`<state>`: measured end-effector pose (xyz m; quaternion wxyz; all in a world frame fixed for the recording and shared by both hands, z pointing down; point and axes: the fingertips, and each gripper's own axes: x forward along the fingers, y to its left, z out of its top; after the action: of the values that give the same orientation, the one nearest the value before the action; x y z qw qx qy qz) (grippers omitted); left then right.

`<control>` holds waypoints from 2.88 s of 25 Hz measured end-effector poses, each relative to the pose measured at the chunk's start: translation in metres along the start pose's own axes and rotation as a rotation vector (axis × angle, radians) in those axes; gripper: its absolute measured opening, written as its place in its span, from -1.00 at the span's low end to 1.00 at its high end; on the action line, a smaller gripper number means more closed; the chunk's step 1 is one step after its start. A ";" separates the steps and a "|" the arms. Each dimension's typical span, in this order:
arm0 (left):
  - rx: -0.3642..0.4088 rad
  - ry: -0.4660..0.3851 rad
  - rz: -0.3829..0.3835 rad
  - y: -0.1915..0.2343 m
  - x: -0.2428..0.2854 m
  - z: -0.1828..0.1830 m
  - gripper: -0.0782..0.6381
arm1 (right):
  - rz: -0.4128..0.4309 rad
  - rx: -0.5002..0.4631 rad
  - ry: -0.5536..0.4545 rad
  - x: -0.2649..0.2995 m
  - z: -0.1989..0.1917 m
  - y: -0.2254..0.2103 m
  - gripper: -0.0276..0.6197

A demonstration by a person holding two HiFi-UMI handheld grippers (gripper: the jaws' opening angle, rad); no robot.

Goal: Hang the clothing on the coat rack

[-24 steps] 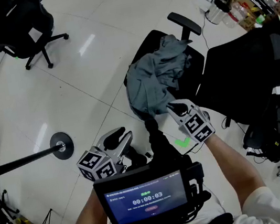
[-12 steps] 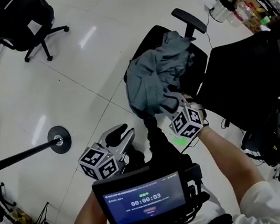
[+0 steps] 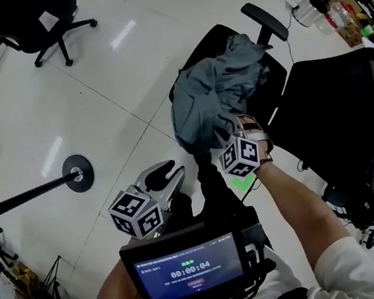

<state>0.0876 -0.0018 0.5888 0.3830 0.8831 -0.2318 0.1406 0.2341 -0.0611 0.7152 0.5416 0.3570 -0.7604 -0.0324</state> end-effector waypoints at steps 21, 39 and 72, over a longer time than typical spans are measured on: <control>-0.065 0.046 0.080 0.012 0.037 -0.004 -0.42 | 0.081 -0.428 -0.010 0.065 -0.012 -0.016 -0.36; -0.116 0.021 0.126 0.002 0.060 -0.001 -0.42 | 0.101 -0.604 -0.144 0.081 -0.009 -0.029 -0.36; -0.139 0.037 0.113 -0.003 0.069 -0.007 -0.42 | 0.261 -0.683 -0.419 0.000 0.022 0.024 -0.37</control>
<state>0.1473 -0.0162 0.6210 0.4389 0.8372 -0.2832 0.1621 0.2033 -0.0510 0.7166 0.4621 0.0434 -0.8384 -0.2859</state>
